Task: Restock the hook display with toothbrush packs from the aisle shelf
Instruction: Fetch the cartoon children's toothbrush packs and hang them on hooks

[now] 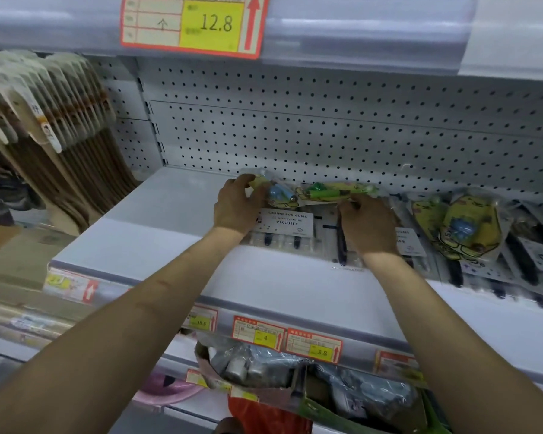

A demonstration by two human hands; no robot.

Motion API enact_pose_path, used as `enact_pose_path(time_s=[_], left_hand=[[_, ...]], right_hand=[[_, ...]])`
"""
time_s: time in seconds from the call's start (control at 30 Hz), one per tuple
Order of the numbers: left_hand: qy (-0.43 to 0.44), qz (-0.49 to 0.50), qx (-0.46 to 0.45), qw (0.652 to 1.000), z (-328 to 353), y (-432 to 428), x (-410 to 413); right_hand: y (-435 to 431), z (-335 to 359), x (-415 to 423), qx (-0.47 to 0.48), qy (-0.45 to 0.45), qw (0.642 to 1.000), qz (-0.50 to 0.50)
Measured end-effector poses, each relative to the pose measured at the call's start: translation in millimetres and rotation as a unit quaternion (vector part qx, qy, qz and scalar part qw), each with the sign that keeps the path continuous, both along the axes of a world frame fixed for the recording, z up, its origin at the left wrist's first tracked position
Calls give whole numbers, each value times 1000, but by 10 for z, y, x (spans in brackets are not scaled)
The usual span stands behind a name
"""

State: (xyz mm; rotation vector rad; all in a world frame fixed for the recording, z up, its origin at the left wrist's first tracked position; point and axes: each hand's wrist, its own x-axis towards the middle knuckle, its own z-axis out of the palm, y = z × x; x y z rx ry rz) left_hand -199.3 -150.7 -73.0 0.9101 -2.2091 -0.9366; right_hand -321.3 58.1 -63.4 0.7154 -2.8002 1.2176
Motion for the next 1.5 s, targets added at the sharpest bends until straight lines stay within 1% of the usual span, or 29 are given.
enact_pose_path(time_s=[0.17,0.27,0.4,0.63,0.73,0.83,1.0,1.03,1.17,1.27,1.37,1.43,1.5], left_hand=[[89,43,121,988,58,-64,-99],[137,64,194,969,85,-98,-101],[195,76,266,941,49,-192,-71],[228,62,284,929,73,-121,34],[241,58,286,926,96,-82,67],[257,57,296,918,133,-31,106],[262,58,297,916,165,13,167],[263,57,297,916,170,14,174],[258,56,303,916,251,96,261],[252,45,311,915,333,213,310],[239,27,317,917,419,392,338],[222,14,323,920,466,578,355],[211,-3,329,921,474,773,358]], right_hand=[[-29,55,-22,-124,-50,990,-41],[-64,98,-18,-171,-57,981,-69],[-111,131,-68,-244,-123,958,-93],[-253,118,-204,-293,-170,932,-126],[-328,88,-275,-329,-218,910,-129],[-377,88,-284,-354,-241,890,-157],[-368,74,-249,-448,-280,832,-172],[-355,85,-238,-462,-278,825,-172],[-218,66,-174,-475,-268,821,-169],[-12,140,-33,-510,-270,804,-146],[219,248,74,-526,-264,799,-124],[461,307,180,-517,-253,808,-129],[734,314,334,-493,-225,831,-123]])
